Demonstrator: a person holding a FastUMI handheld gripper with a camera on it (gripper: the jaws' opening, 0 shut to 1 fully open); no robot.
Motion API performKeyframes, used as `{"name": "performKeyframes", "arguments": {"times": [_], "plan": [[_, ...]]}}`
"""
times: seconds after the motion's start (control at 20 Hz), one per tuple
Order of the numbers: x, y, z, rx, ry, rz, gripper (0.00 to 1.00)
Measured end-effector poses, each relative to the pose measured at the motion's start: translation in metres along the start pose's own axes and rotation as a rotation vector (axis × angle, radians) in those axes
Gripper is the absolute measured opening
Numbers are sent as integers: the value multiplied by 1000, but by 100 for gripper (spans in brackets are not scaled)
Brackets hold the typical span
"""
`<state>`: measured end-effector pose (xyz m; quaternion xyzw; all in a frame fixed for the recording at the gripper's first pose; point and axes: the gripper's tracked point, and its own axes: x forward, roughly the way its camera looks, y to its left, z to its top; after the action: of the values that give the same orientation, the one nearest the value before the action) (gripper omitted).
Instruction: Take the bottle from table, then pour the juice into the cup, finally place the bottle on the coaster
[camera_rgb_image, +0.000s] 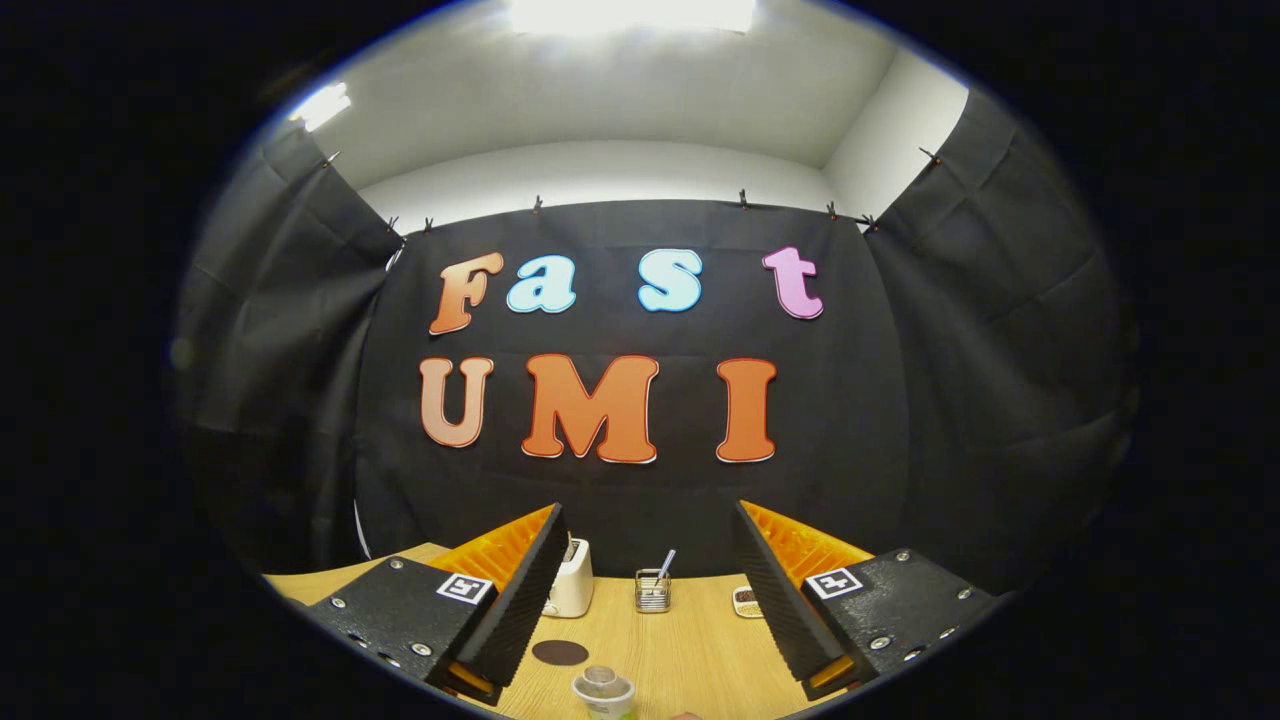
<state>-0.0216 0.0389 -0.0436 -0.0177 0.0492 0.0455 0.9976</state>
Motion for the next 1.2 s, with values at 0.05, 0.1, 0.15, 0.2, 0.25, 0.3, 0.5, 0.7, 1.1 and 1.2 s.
{"name": "performKeyframes", "arguments": {"times": [0.05, 0.1, 0.15, 0.2, 0.25, 0.3, 0.5, 0.7, 1.1, 1.2], "plan": [[-1, 3, -7, 8, 4, 9, 98], [-2, 8, -14, 19, 9, 21, 98], [-3, 10, -23, 31, 15, 31, 98], [-4, 13, -34, 38, 23, 42, 98], [-5, 15, -44, 42, 33, 50, 98], [-6, 19, -55, 41, 41, 62, 98], [-13, 30, -96, 1, 71, 88, 98], [-19, 37, -135, -52, 96, 82, 98], [-19, 49, -220, -18, 250, 94, 98], [-18, 48, -235, -10, 278, 88, 98]]}}
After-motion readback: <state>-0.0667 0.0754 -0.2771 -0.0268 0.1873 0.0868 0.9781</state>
